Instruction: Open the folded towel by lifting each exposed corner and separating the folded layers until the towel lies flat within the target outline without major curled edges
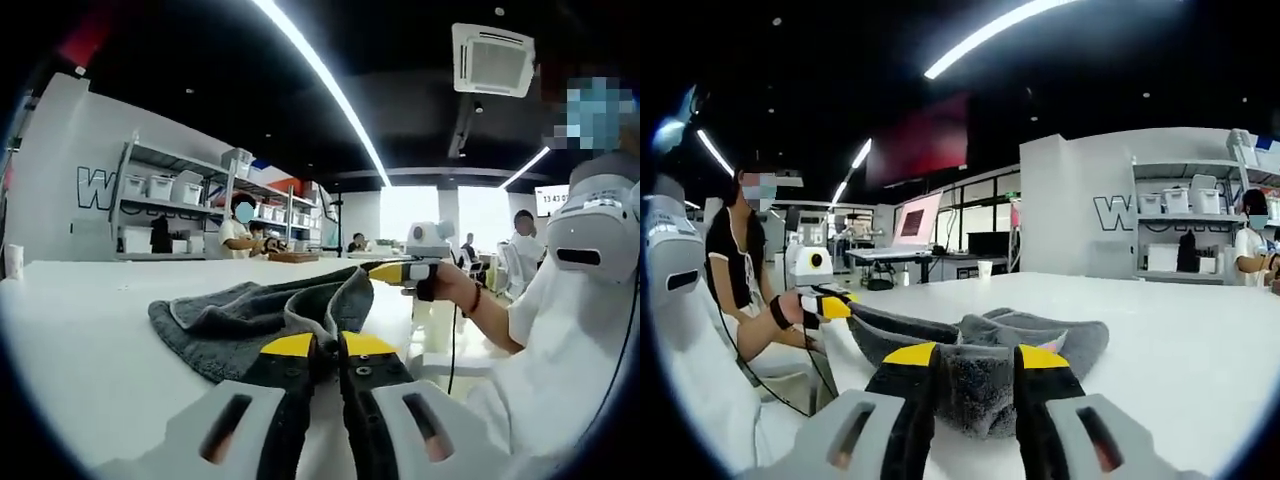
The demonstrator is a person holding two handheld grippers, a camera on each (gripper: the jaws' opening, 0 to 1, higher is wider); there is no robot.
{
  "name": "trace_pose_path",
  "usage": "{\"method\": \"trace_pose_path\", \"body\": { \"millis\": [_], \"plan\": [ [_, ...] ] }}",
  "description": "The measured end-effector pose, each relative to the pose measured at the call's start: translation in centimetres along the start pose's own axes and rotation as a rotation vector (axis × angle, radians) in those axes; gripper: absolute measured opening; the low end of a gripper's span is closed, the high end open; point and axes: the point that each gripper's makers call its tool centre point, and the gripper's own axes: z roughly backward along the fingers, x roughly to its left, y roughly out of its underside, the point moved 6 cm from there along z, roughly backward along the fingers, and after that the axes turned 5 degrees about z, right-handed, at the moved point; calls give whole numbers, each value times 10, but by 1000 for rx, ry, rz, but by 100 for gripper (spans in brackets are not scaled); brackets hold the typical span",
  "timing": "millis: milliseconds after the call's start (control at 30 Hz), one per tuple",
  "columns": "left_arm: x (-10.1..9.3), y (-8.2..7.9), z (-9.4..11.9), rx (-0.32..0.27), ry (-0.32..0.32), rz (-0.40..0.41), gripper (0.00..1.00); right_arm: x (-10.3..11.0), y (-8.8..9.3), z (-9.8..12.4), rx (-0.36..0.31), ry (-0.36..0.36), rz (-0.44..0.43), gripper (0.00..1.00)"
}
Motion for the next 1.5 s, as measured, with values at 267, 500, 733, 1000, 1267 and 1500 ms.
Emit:
{"method": "trace_pose_path", "body": {
  "millis": [267,500,733,1000,1267,1500],
  "plan": [
    [-4,6,2,75,22,-68,7,1,5,-5,25,-19,8,23],
    [-8,8,1,116,37,-98,8,3,9,-7,16,-60,9,8],
    [-8,8,2,119,40,-92,8,6,11,-2,18,-97,46,3],
    [-7,12,9,126,15,-60,8,9,15,6,22,-124,35,2],
    [-9,17,13,149,9,-63,8,12,20,15,27,-160,25,0],
    [-10,25,14,174,5,-60,8,12,31,19,47,-201,-18,0]
  ]
}}
